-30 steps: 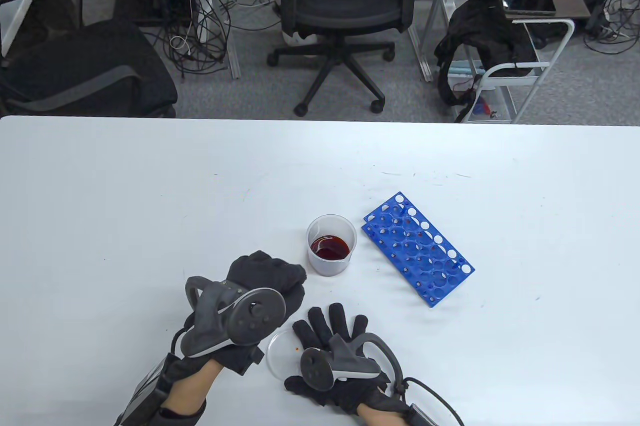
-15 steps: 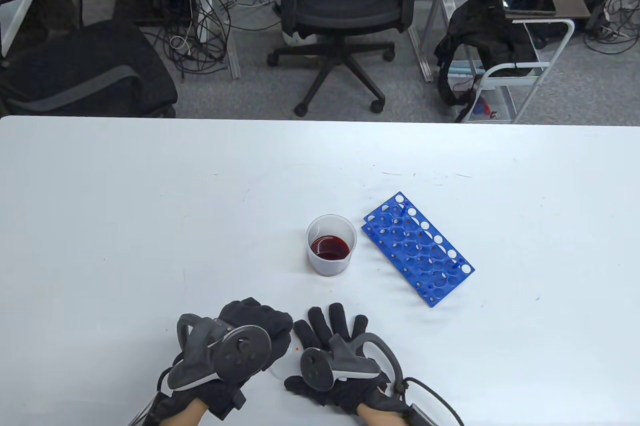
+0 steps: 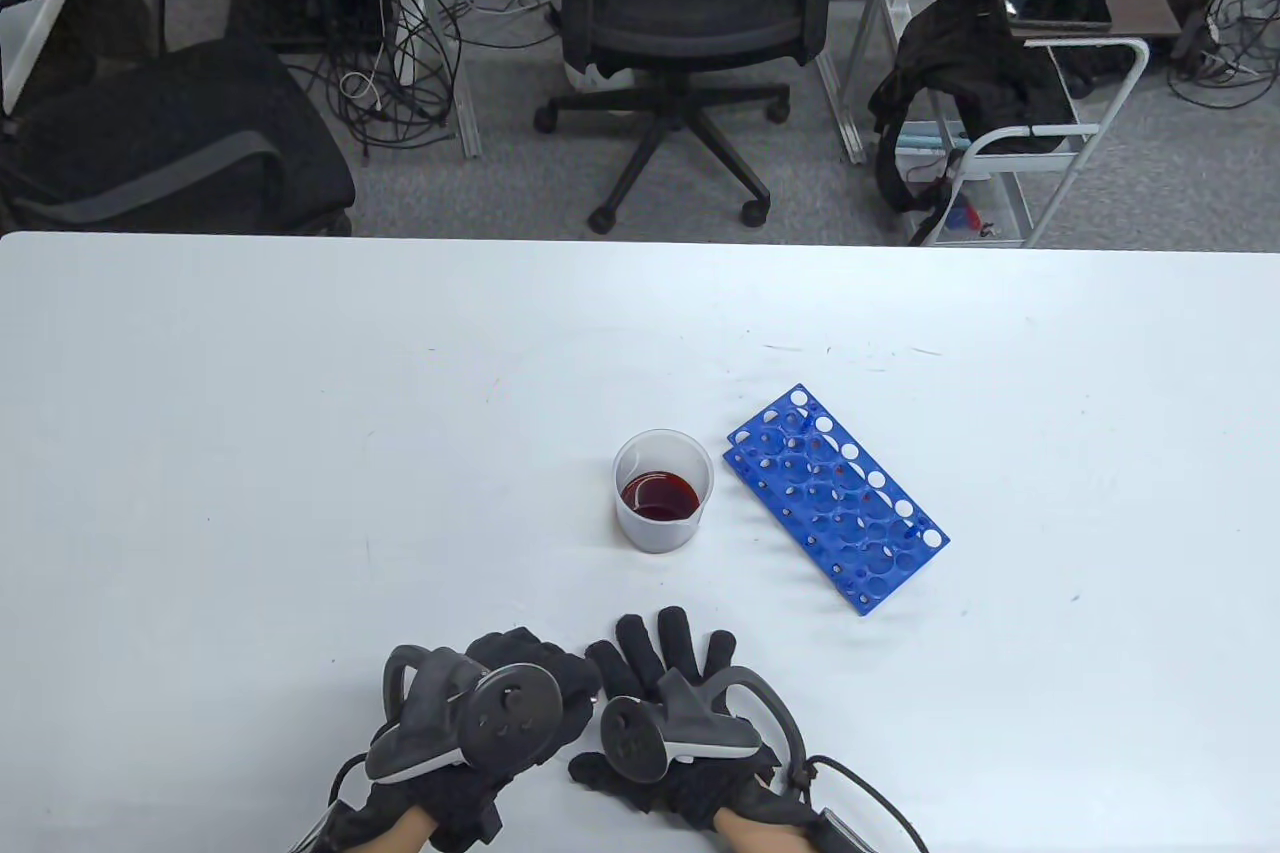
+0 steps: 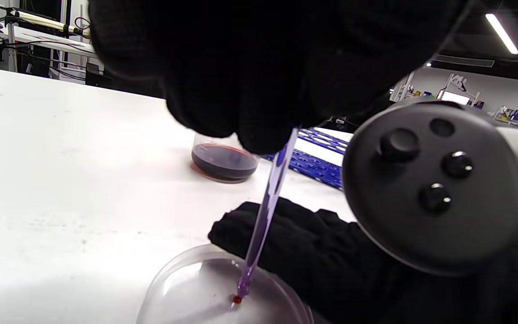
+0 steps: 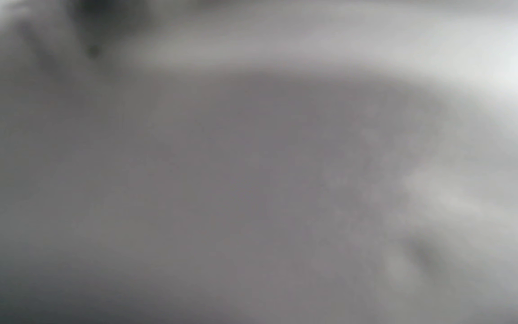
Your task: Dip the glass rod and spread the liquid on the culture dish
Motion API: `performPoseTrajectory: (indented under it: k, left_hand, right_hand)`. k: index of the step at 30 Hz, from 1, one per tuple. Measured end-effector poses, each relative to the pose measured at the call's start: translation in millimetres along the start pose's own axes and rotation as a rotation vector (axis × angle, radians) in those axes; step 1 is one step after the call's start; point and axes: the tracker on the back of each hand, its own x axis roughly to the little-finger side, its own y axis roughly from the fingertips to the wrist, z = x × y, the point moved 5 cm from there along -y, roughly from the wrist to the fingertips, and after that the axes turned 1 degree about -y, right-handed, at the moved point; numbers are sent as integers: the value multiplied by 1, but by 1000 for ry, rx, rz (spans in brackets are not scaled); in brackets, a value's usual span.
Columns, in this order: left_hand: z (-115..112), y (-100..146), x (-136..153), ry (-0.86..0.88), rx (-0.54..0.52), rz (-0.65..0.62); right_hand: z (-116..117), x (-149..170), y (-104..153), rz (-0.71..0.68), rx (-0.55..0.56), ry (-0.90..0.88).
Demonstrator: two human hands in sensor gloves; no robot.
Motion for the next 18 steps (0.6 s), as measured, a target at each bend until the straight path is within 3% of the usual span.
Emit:
performPoseTrajectory:
  k: [18]
  left_hand:
    - [-3,3,6,-12,59,33]
  right_hand:
    - [0,0,0,0,0,0]
